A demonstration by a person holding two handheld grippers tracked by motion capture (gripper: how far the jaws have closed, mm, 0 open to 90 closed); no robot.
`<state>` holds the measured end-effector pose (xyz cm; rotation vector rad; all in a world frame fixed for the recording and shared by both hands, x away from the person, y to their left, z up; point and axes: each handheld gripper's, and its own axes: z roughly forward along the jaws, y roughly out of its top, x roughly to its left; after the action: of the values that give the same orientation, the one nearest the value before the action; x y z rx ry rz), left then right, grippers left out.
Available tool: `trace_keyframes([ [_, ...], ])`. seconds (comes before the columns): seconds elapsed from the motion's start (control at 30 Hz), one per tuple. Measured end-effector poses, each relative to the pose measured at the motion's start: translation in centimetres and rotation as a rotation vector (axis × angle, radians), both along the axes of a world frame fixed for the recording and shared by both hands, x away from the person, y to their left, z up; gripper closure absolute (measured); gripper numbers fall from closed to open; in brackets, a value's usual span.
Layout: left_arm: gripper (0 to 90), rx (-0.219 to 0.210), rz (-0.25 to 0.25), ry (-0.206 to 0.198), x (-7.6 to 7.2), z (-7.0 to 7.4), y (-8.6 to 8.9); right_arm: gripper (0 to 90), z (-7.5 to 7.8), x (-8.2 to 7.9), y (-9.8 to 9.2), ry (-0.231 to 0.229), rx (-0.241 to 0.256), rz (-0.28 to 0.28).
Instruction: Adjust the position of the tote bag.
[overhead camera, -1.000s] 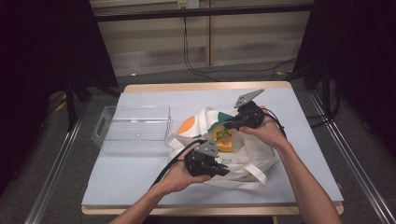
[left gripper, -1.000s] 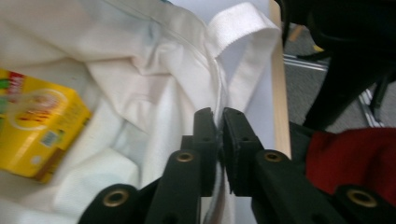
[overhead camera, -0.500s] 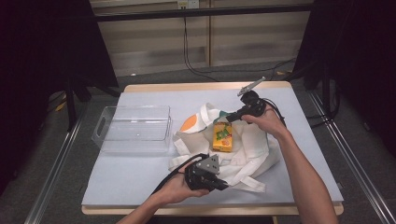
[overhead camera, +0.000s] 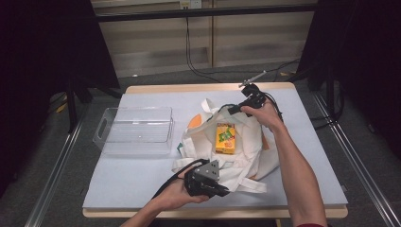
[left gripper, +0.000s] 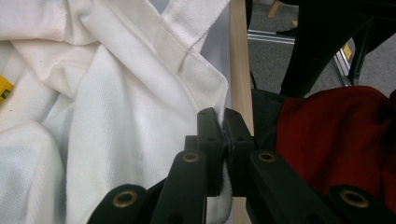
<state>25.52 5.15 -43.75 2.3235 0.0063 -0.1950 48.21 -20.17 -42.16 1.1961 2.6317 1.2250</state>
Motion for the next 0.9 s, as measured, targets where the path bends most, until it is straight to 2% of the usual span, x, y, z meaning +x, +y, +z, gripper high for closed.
trace_keyframes([
  [0.07, 87.8, 0.002, -0.002, -0.001, 0.0, 0.0, 0.0, 86.8, -0.3, 0.3, 0.0, 0.018, -0.001, -0.019],
  [0.33, 87.9, 0.023, -0.018, -0.019, -0.5, -0.1, 0.0, 87.2, -1.2, 1.2, 0.5, 0.022, -0.031, -0.086],
  [0.37, 88.0, 0.006, -0.014, -0.014, -0.6, -0.2, 0.1, 87.2, -1.3, 1.3, 0.5, 0.022, -0.037, -0.093],
  [0.43, 88.0, 0.014, -0.024, -0.018, -0.5, -0.1, 0.3, 87.2, -1.4, 1.4, 0.6, 0.024, -0.047, -0.103],
  [0.5, 88.1, -0.002, -0.022, 0.004, -0.3, -0.2, 0.7, 87.3, -1.8, 1.5, 0.6, 0.046, -0.042, -0.123],
  [0.63, 88.2, 0.0, -0.019, 0.014, -0.2, -0.3, 0.8, 87.4, -2.2, 1.6, 0.7, 0.043, -0.06, -0.143],
  [0.73, 88.2, 0.006, -0.026, 0.011, -0.3, -0.4, 0.7, 87.4, -2.4, 1.8, 0.9, 0.034, -0.093, -0.157],
  [0.77, 88.2, 0.006, -0.019, 0.022, -0.4, -0.5, 0.8, 87.5, -2.5, 1.8, 1.1, 0.033, -0.109, -0.165],
  [0.83, 88.2, 0.002, -0.022, 0.009, -0.4, -0.5, 0.9, 87.4, -2.8, 1.9, 1.0, 0.035, -0.108, -0.167],
  [0.87, 88.0, -0.008, -0.015, 0.02, -0.4, -0.5, 1.0, 87.4, -2.8, 1.8, 1.1, 0.043, -0.107, -0.178],
  [0.9, 87.7, -0.01, -0.014, 0.02, -0.3, -0.5, 1.1, 87.4, -2.9, 1.8, 1.1, 0.027, -0.093, -0.165],
])
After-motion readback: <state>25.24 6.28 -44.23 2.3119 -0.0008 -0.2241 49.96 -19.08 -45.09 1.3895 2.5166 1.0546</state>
